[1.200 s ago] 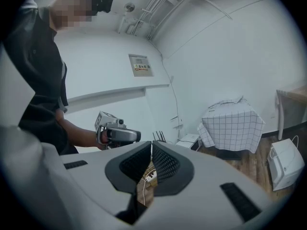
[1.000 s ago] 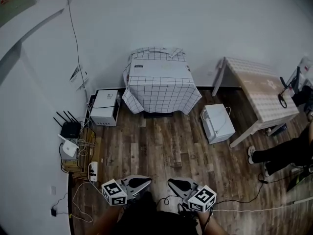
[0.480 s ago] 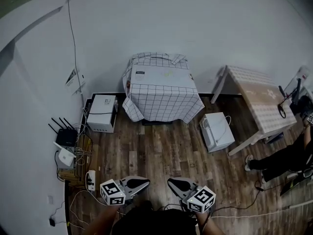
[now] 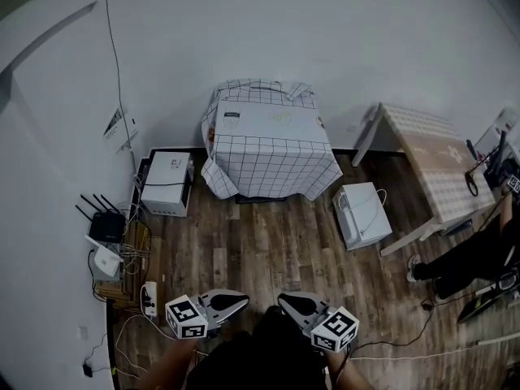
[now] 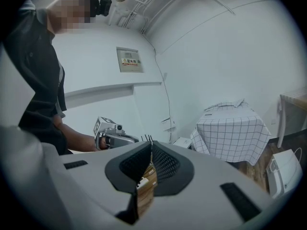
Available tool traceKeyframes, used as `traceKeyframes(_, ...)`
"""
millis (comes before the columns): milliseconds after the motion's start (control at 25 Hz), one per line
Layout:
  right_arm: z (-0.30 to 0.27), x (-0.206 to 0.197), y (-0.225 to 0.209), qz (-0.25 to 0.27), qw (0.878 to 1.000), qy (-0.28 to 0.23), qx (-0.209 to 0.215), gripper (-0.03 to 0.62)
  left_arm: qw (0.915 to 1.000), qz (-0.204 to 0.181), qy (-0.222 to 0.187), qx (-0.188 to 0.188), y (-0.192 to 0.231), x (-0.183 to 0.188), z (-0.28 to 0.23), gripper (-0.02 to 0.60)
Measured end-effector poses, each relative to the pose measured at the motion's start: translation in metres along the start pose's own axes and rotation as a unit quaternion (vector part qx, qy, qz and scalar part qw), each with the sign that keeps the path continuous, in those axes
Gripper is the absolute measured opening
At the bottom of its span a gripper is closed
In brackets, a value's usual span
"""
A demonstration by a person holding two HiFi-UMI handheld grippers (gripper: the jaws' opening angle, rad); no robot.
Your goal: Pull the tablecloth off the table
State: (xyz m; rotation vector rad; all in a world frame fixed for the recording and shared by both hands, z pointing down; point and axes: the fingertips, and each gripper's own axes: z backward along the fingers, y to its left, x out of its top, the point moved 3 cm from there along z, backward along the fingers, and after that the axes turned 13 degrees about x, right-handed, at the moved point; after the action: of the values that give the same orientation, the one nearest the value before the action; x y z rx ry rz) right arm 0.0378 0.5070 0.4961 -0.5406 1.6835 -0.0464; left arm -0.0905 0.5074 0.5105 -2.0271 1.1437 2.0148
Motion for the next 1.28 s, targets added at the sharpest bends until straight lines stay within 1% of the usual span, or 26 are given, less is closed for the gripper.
traceKeyframes(160,-0.004,0.004,-0.026,-0.001,1.000,0.001,0.009,0.023,1.0000,0.002,0.004,0.008,0.018,0.008,-0.019,0.009)
traceKeyframes(400,-0.003,0.024,-0.082,0.008,1.000,0.007,0.020,0.023,0.9995,0.006,0.019,0.024,0.048,0.026,-0.059,0.009)
traceKeyframes(640,0.003,0.051,-0.140,0.017,0.999,0.009,0.038,0.023,0.9988,-0.008,0.013,0.047,0.071,0.060,-0.103,0.009)
traceKeyframes(880,0.002,0.075,-0.186,0.031,0.997,0.013,0.067,0.023,0.9969,-0.015,0.018,0.076,0.093,0.083,-0.138,0.009)
traceKeyframes(1000,0.003,0.080,-0.205,0.037,0.996,0.014,0.074,0.023,0.9959,-0.017,0.024,0.085,0.102,0.087,-0.155,0.009)
traceKeyframes(1280,0.001,0.083,-0.248,0.023,0.997,0.015,0.078,0.023,0.9938,-0.024,0.025,0.106,0.126,0.100,-0.180,0.009)
